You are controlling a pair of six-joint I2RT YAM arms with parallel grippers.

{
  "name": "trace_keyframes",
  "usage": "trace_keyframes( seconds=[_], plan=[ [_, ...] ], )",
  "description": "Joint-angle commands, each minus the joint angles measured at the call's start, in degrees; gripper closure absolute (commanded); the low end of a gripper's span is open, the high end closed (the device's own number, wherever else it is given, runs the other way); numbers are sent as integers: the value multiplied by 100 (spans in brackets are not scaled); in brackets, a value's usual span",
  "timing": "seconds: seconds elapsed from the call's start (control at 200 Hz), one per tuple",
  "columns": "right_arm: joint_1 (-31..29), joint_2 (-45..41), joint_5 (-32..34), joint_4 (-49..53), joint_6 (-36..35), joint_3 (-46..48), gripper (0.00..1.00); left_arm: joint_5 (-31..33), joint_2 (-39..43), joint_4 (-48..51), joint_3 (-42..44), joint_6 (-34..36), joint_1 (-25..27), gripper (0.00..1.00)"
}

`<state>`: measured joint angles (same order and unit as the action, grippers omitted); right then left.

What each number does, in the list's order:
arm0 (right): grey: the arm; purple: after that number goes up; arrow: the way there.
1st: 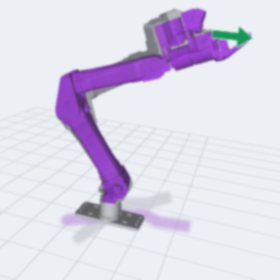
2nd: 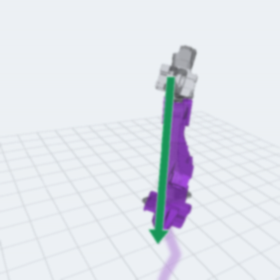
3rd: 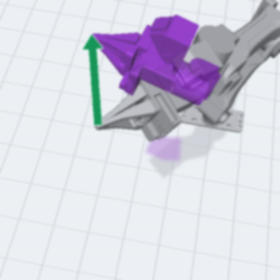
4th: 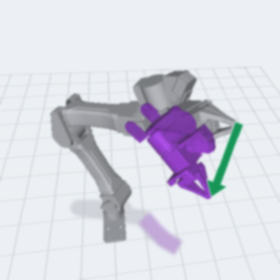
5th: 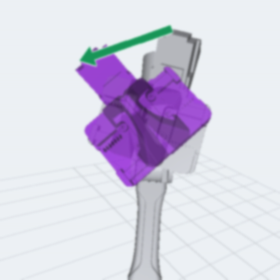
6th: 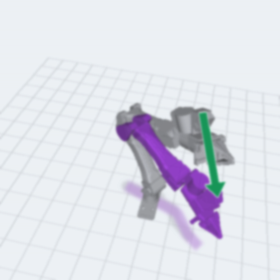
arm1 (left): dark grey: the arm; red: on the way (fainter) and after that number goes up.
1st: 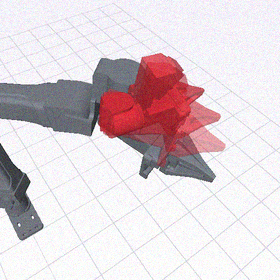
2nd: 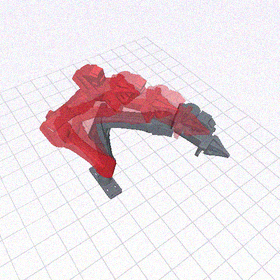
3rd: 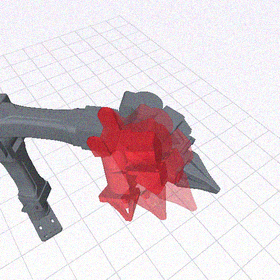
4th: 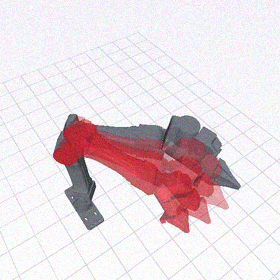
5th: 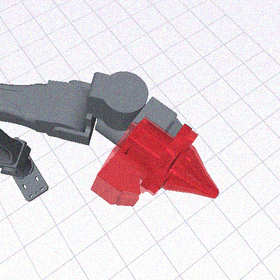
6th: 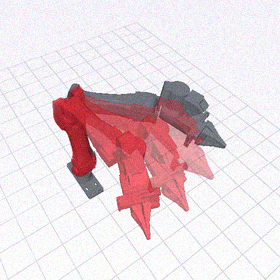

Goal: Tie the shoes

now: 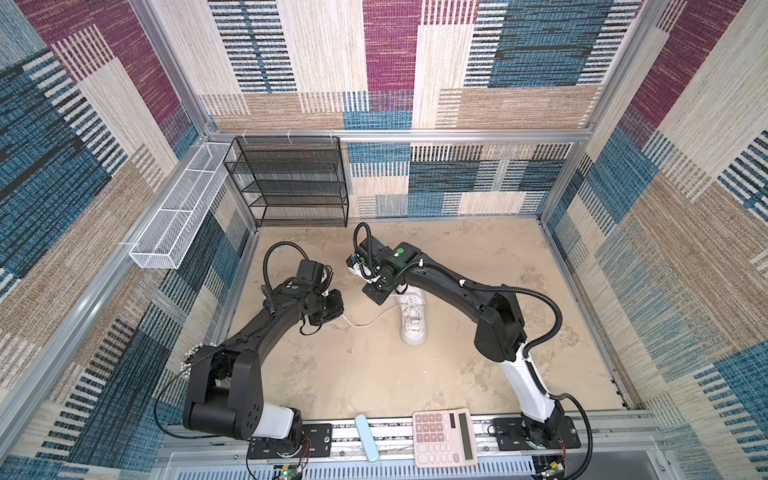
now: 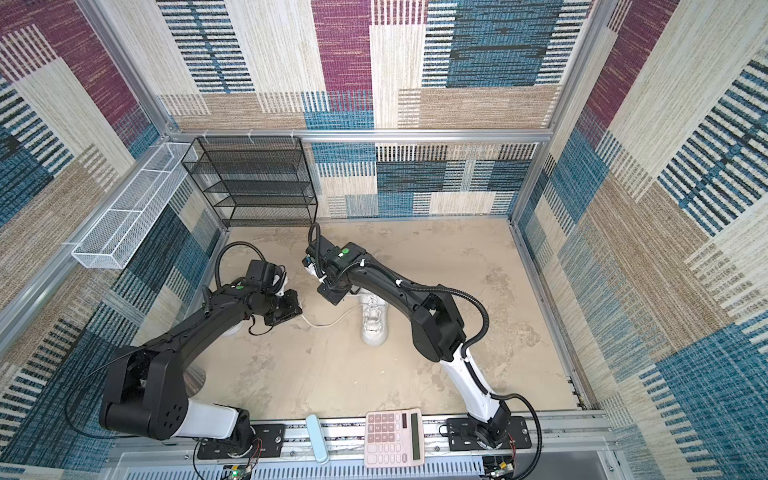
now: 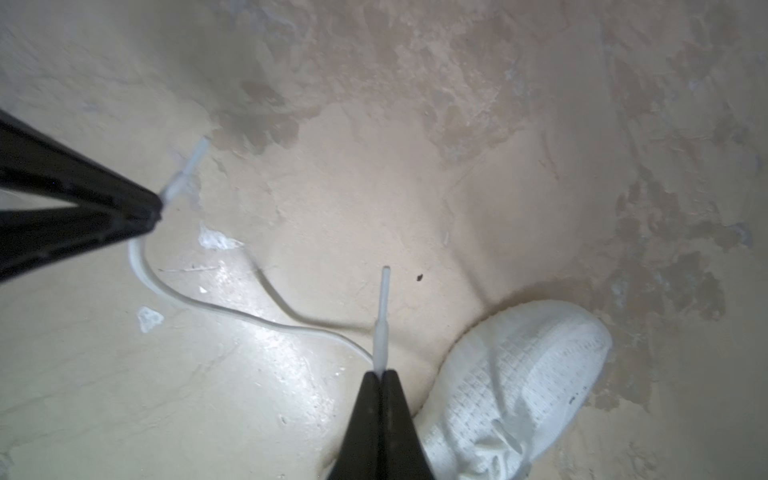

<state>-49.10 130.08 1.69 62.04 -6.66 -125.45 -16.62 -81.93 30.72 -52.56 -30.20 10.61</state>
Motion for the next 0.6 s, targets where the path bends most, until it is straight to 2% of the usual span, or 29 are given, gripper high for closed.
trace_keyframes(
  seconds=[0.0,0.195,0.421,0.511,0.591],
  plan=[
    [-16,154,-297,92,679,-329,100,89,154,-24,102,-89,2,100],
    [-16,731,-452,8,968,-730,100,96,373,-23,294,-153,2,100],
    [-18,1174,-1035,-269,1166,-943,99,111,362,4,269,-143,2,100],
    [-19,1271,-1151,-263,1133,-969,87,123,301,14,255,-128,2,100],
    [-11,1296,-1210,-271,1131,-972,61,151,243,14,260,-126,2,100]
  ],
)
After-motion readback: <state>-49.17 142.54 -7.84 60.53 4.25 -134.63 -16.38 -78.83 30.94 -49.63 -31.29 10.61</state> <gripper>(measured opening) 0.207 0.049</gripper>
